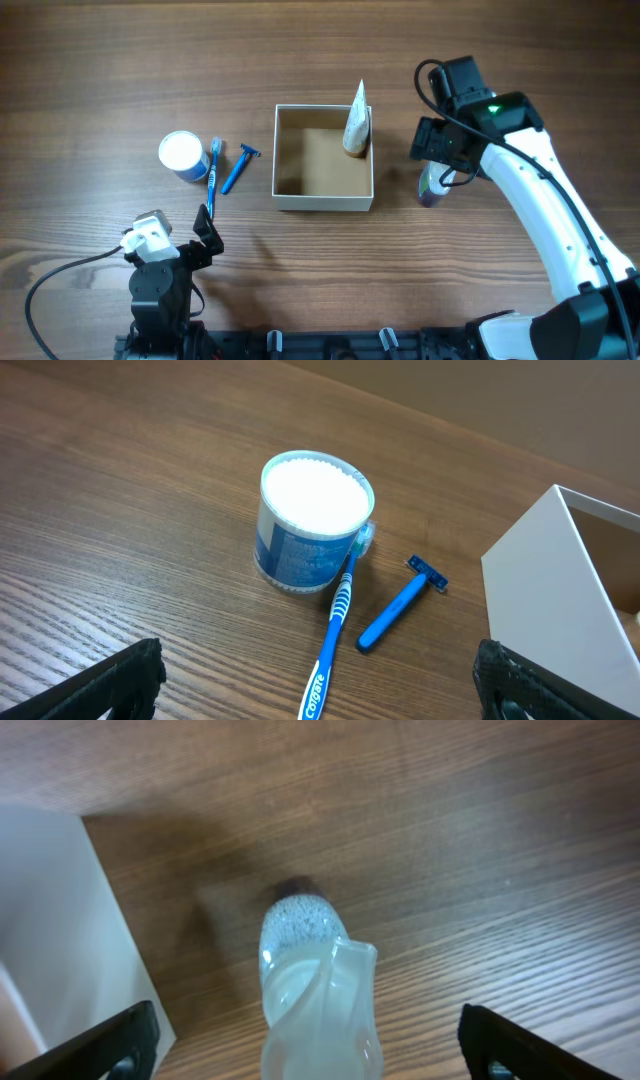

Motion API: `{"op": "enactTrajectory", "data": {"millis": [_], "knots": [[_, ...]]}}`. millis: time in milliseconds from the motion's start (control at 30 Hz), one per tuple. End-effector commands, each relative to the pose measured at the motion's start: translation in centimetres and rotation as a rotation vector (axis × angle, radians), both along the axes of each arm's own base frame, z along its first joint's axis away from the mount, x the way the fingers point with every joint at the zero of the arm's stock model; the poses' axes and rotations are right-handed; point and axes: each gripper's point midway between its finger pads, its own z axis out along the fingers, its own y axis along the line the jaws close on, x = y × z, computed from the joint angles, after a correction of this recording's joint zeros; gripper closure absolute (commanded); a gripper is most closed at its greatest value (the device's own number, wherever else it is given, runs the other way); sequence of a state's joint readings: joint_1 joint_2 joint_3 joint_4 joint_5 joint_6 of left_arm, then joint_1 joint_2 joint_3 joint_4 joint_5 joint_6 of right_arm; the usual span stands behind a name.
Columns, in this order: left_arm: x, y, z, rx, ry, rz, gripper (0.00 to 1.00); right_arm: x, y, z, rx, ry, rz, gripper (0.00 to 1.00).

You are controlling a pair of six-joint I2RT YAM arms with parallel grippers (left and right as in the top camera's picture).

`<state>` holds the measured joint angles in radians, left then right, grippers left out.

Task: Pack container
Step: 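Move the right gripper to the blue soap bottle and grasp it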

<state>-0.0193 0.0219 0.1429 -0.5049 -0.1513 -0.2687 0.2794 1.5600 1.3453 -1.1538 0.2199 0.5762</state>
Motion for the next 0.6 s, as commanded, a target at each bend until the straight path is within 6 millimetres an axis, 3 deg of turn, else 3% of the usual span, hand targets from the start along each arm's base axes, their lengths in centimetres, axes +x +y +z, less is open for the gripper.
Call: {"op": "enactTrajectory", "data": {"millis": [0,167,267,433,567], "knots": [[0.0,0.0,0.1,-0.003,-0.006,-0.001,0.0,-0.9,0.2,-2.4,0.006,0.063,0.001,0.1],[0.0,0.0,0.1,-0.003,-0.006,-0.001,0.0,-1.6,0.2,-4.0,0.013,0.091,0.004,0.16],[0.0,0.0,0.1,-0.003,-0.006,-0.001,0.0,-1.0,0.3,-4.2,0.015,0.065,0.012,0.17],[0.0,0.0,0.1,-0.003,-0.006,-0.001,0.0,0.0,0.8,-4.1,0.031,0.024,0.035,0.36],[0.0,0.0,0.1,-0.003,-0.006,-0.001,0.0,-0.1,0.8,-4.1,0.03,0.03,0.035,0.43]]}}
